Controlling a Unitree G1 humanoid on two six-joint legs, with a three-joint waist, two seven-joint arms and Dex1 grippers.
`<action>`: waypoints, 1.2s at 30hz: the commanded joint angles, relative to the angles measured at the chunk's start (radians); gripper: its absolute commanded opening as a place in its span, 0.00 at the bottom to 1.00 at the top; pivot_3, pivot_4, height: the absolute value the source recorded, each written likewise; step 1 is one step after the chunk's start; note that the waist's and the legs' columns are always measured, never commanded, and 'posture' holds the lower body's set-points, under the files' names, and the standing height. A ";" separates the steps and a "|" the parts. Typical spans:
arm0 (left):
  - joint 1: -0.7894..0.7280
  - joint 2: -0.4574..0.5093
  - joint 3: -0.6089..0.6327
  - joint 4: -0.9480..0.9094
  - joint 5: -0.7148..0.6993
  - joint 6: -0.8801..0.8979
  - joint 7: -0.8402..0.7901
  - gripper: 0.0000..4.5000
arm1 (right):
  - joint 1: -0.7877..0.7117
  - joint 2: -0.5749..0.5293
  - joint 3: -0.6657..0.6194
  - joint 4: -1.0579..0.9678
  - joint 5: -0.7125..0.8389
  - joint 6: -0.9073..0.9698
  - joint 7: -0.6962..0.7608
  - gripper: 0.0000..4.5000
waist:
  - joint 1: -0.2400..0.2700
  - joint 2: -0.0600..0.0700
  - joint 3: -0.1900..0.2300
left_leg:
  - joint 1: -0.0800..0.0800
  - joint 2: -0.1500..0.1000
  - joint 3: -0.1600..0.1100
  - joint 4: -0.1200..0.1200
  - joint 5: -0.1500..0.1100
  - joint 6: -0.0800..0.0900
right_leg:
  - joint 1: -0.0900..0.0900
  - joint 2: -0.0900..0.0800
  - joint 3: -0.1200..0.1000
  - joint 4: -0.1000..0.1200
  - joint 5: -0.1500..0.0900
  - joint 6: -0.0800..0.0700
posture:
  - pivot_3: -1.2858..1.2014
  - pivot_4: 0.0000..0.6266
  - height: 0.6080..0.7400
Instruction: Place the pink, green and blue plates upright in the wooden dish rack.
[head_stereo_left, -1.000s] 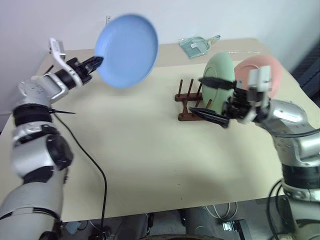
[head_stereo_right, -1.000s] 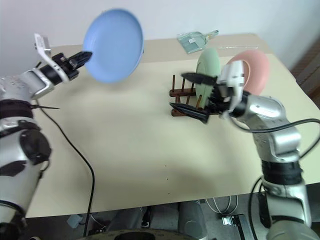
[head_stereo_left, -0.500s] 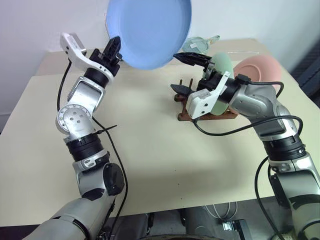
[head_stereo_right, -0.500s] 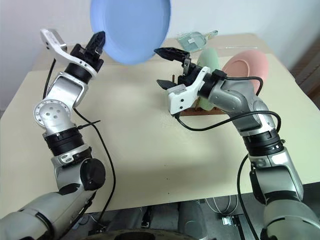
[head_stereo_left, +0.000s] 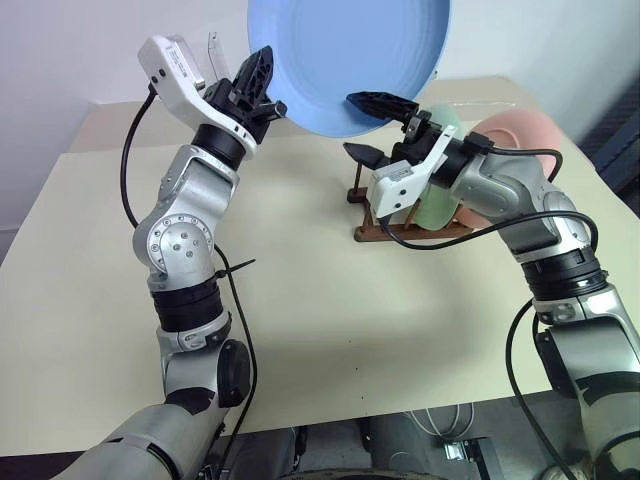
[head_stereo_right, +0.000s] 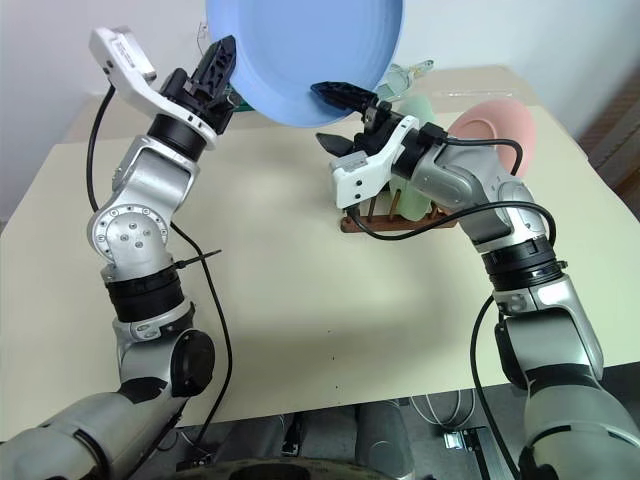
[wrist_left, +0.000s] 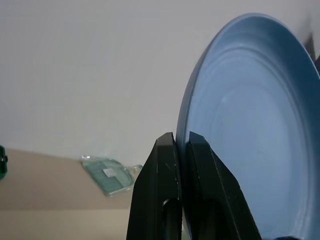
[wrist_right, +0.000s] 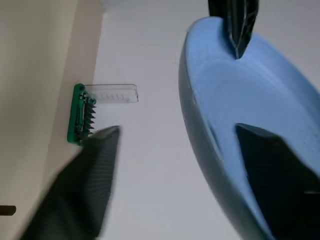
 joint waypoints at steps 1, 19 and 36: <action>-0.006 0.012 -0.023 -0.036 0.002 -0.045 -0.011 0.00 | -0.028 -0.002 -0.012 -0.014 0.016 -0.003 -0.014 0.37 | 0.000 0.000 0.000 | 0.000 0.000 0.000 0.000 0.000 0.000 | 0.000 0.000 0.000 0.000 0.000 0.000 | 0.52 0.24 1.00; -0.053 0.078 0.166 0.122 -0.375 -0.038 -0.131 0.99 | -0.070 -0.044 -0.046 0.040 0.000 0.028 -0.089 0.00 | -0.001 0.000 0.000 | 0.000 0.000 0.000 0.000 0.000 0.000 | -0.001 0.001 0.000 0.000 0.000 0.000 | 0.52 0.24 1.00; 0.101 0.461 -0.082 0.217 -0.053 -0.225 -0.775 0.99 | -0.087 0.310 -0.506 -0.332 1.811 1.080 -0.058 0.00 | 0.014 0.002 0.000 | -0.001 0.004 -0.007 -0.001 0.000 0.000 | 0.004 0.004 -0.004 -0.011 0.005 -0.007 | 0.52 0.24 1.00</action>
